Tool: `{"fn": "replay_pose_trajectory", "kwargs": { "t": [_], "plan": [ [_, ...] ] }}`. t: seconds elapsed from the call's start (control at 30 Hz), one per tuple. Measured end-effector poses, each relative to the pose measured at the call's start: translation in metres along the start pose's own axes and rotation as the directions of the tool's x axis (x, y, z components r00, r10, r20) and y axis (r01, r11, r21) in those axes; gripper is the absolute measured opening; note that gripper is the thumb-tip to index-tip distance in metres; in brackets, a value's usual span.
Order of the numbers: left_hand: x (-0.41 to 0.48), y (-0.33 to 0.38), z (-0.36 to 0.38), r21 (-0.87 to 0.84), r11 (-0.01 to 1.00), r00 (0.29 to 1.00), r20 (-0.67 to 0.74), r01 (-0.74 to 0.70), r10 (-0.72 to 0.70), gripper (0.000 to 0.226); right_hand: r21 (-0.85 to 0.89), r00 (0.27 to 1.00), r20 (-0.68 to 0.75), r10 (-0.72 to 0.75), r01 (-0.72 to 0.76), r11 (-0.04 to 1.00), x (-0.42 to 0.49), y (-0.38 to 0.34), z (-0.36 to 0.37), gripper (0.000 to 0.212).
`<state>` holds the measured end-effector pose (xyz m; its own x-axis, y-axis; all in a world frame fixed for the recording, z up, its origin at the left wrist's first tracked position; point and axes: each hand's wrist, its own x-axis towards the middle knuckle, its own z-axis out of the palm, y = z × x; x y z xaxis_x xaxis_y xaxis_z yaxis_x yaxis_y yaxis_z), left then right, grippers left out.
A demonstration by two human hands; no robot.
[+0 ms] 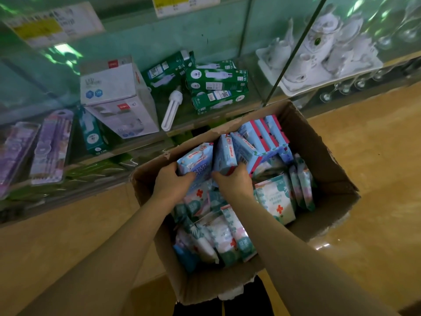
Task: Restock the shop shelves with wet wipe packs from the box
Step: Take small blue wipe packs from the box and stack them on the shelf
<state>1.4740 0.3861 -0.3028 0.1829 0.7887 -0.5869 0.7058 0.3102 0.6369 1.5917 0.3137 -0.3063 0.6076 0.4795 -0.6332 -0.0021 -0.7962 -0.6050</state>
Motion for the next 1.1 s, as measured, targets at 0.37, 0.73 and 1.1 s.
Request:
{"fn": "replay_pose_trajectory", "kwargs": {
  "t": [0.37,0.73,1.1],
  "plan": [
    [-0.023,0.019,-0.019,-0.137,0.99,0.998,0.059,0.035,-0.027,0.032,0.591,0.984,0.149,0.102,-0.171,0.788,-0.016,0.004,-0.063,0.021],
    [-0.074,0.094,-0.012,-0.139,0.963,0.847,0.517,0.23,-0.127,0.022,0.628,0.948,0.301,0.101,-0.277,0.727,-0.067,-0.013,-0.152,0.02],
    [-0.12,0.15,0.002,-0.134,0.981,0.785,0.619,0.14,-0.027,0.019,0.005,0.969,-0.216,-0.121,0.125,0.992,-0.135,-0.048,-0.23,0.042]
  ]
}}
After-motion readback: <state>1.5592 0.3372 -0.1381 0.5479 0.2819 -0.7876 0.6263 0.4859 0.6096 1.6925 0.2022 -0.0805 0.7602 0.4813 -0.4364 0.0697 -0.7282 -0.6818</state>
